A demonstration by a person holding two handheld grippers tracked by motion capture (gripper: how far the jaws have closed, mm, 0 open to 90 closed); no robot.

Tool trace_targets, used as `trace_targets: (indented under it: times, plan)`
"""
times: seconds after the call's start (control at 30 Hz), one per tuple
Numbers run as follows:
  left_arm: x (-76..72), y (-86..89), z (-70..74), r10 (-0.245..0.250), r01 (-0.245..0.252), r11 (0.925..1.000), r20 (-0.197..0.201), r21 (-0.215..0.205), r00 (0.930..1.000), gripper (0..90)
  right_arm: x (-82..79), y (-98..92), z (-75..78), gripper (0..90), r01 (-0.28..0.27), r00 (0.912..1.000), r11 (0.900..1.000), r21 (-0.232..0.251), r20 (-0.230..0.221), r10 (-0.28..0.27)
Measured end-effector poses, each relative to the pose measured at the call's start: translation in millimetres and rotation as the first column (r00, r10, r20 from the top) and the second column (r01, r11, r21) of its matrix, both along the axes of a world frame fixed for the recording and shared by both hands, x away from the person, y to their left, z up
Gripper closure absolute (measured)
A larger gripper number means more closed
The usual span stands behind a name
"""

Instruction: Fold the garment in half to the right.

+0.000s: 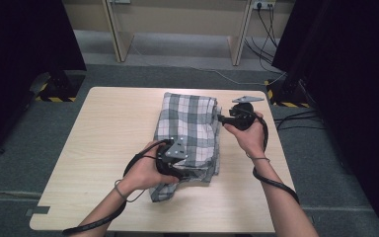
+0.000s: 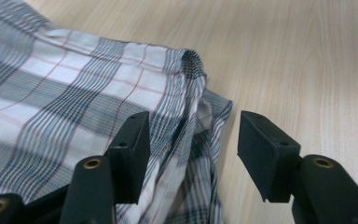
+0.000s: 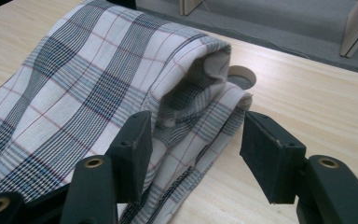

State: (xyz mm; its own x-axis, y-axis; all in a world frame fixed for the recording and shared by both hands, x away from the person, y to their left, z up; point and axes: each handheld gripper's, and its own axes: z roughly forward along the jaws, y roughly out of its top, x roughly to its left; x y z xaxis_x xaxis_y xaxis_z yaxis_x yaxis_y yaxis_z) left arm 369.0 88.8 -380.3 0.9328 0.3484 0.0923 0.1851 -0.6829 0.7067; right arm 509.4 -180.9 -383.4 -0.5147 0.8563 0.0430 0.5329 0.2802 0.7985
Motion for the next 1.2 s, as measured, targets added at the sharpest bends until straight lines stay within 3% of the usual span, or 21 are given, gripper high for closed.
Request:
trace_targets:
  times: [0.1, 0.23, 0.6, 0.77, 0.97, 1.17, 1.2]
  plan:
    - [-3.6, 18.3, 1.7, 0.052, -0.052, 0.9976, 0.013, -0.046, 0.9985, 39.9, -4.9, 1.9, -2.6, 42.7, -0.009, 1.0000, 1.000, 0.000, -0.004, 0.009]
    - [-7.3, 44.5, 2.6, 0.124, -0.121, 0.9867, 0.014, -0.109, 0.9922, 35.0, -12.2, 2.5, -4.9, 41.5, -0.020, 0.9998, 1.000, 0.001, -0.003, 0.020]
    - [-13.6, 93.7, -7.0, 0.268, -0.267, 0.9415, -0.020, -0.206, 0.9631, 29.6, -27.2, 0.1, -8.9, 39.1, -0.039, 0.9991, 0.999, -0.008, 0.017, 0.039]
    - [-15.0, 113.9, -13.8, 0.337, -0.334, 0.9054, -0.031, -0.263, 0.9408, 29.5, -33.7, -3.6, -10.4, 37.5, -0.040, 0.9989, 0.999, -0.009, 0.022, 0.040]
    - [-15.8, 134.7, -24.1, 0.426, -0.411, 0.8588, -0.020, -0.306, 0.9045, 29.4, -42.1, -9.5, -13.1, 35.3, -0.036, 0.9990, 0.999, -0.008, 0.025, 0.036]
    - [-18.9, 150.5, -32.0, 0.493, -0.462, 0.8201, 0.009, -0.338, 0.8698, 29.3, -50.1, -15.4, -15.7, 33.0, -0.032, 0.9992, 0.999, -0.012, 0.026, 0.032]
    - [-19.4, 152.3, -32.8, 0.499, -0.466, 0.8162, 0.011, -0.342, 0.8664, 29.3, -51.8, -16.9, -16.4, 32.7, -0.029, 0.9992, 1.000, -0.011, 0.027, 0.030]
